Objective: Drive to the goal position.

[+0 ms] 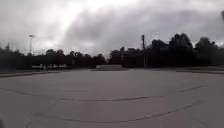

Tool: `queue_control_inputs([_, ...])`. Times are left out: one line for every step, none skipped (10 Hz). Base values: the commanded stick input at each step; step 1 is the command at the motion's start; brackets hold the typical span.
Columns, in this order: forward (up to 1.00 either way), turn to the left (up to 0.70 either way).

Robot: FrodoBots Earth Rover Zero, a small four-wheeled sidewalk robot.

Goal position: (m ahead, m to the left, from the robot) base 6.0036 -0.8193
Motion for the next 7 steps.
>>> queue_control_inputs([0.7,0.0])
queue_control_inputs([0.7,0.0])
queue_control_inputs([0.7,0.0])
queue_control_inputs([0.7,0.0])
queue_control_inputs([0.7,0.0])
queue_control_inputs([0.7,0.0])
queue_control_inputs([0.7,0.0])
